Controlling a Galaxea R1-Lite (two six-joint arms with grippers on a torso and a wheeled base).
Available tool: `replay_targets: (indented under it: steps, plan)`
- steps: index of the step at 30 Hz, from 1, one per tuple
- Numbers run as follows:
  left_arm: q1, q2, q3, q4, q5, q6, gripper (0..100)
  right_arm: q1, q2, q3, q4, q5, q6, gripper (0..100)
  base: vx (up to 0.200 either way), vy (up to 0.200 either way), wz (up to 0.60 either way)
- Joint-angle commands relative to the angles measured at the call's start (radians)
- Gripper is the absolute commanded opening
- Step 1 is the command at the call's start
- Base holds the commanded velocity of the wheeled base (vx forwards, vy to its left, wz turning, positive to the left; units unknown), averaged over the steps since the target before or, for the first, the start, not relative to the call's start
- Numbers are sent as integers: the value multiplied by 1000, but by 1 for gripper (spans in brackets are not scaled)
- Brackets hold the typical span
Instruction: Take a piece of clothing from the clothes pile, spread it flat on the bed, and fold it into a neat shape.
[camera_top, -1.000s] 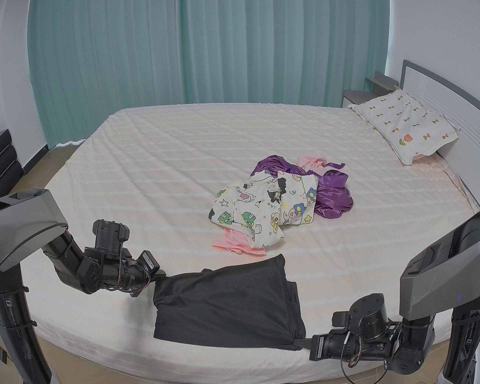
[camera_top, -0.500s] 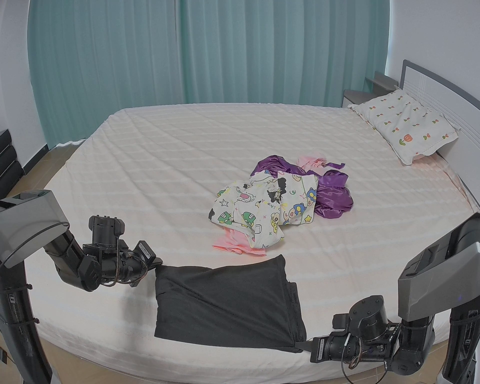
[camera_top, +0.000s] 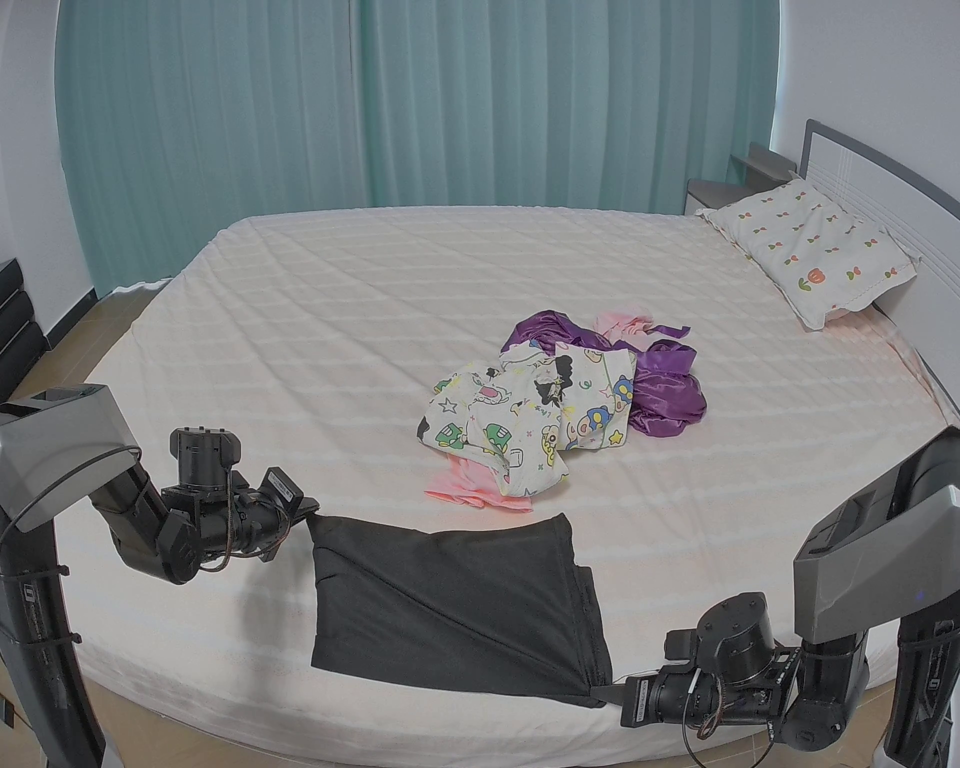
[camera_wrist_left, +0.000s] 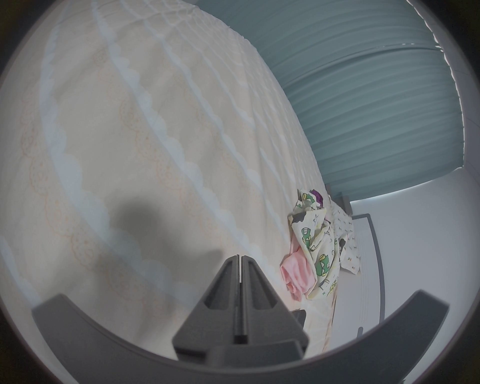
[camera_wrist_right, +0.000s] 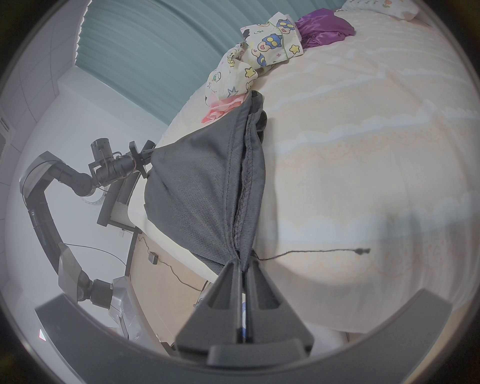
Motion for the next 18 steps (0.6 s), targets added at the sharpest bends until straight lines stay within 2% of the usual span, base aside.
replay_targets:
  steps: [1, 6, 7, 17, 18]
  plan:
    - [12, 8, -13, -17, 2, -12, 0, 0, 3, 0, 0, 1, 0, 0, 0, 0, 0]
    - [12, 20, -14, -22, 6, -14, 0, 0, 3, -1, -3, -1, 0, 0, 0, 0, 0]
    - [12, 20, -14, -22, 11, -14, 100, 0, 3, 0, -3, 1, 0, 0, 0, 0, 0]
    - [7, 20, -11, -23, 20, -12, 100, -3, 17, -11, -7, -1, 0, 0, 0, 0, 0]
    - [7, 15, -8, -22, 20, -14, 100, -3, 17, -14, -7, -1, 0, 100, 0, 0, 0]
